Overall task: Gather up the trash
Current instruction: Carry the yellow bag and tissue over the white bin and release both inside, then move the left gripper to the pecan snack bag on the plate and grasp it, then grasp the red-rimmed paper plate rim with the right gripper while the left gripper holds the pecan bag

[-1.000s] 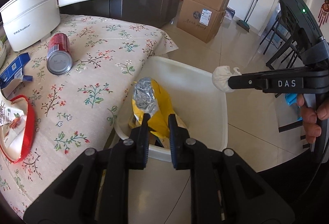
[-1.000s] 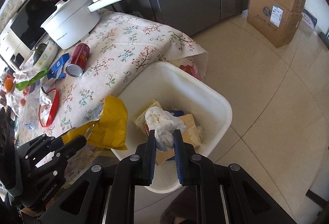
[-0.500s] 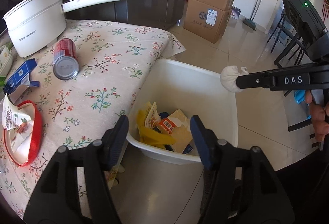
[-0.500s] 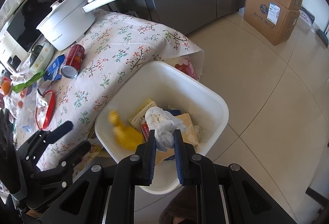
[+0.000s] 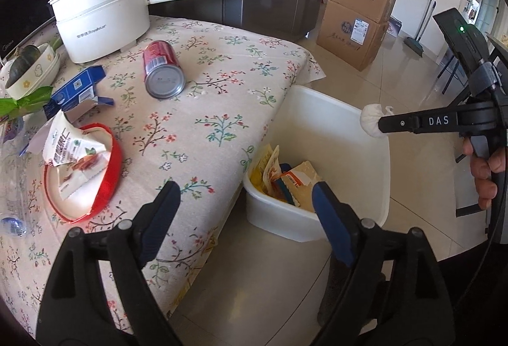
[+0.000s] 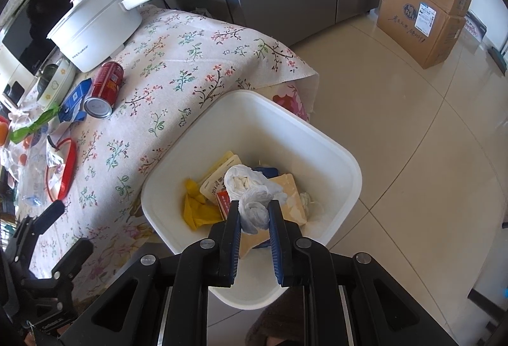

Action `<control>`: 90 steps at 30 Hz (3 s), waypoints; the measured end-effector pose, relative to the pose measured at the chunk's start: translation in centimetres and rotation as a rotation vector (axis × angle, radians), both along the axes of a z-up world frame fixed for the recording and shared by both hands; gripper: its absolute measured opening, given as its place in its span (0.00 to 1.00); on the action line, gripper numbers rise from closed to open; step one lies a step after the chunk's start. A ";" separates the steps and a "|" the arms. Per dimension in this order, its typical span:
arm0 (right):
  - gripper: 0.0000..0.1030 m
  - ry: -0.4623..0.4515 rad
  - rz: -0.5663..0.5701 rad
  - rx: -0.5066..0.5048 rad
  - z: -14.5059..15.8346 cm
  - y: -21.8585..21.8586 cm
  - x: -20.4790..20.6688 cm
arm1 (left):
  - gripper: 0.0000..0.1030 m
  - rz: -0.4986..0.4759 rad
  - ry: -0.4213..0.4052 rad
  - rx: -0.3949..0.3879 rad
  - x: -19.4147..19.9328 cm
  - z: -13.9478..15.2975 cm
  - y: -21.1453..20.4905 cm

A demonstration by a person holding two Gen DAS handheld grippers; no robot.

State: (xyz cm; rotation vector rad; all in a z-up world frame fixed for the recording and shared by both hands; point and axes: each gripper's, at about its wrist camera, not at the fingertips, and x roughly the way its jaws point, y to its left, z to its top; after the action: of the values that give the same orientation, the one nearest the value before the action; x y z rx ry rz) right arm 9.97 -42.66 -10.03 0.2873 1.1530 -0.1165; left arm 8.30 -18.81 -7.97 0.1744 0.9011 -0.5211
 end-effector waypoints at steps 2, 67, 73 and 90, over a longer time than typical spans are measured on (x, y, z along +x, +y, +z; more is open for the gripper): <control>0.17 0.006 -0.002 -0.004 -0.1 0.1 0.3 | 0.83 0.007 0.000 0.009 -0.1 0.1 0.5; 0.74 -0.054 0.145 -0.043 3.1 8.8 4.8 | 0.25 0.509 0.079 -0.112 12.0 -2.5 13.1; 0.74 -0.059 0.144 -0.043 3.3 9.0 4.7 | 0.05 0.489 0.085 -0.118 11.5 -1.8 13.6; 0.74 -0.078 0.251 -0.019 3.8 17.8 6.8 | 0.04 0.423 0.021 -0.164 5.7 4.3 18.7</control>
State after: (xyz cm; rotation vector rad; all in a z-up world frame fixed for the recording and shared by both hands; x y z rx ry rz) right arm 16.75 -24.81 -6.26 0.1275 1.1004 0.1039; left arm 14.00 -0.10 -3.66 -0.1692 0.8810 -0.2009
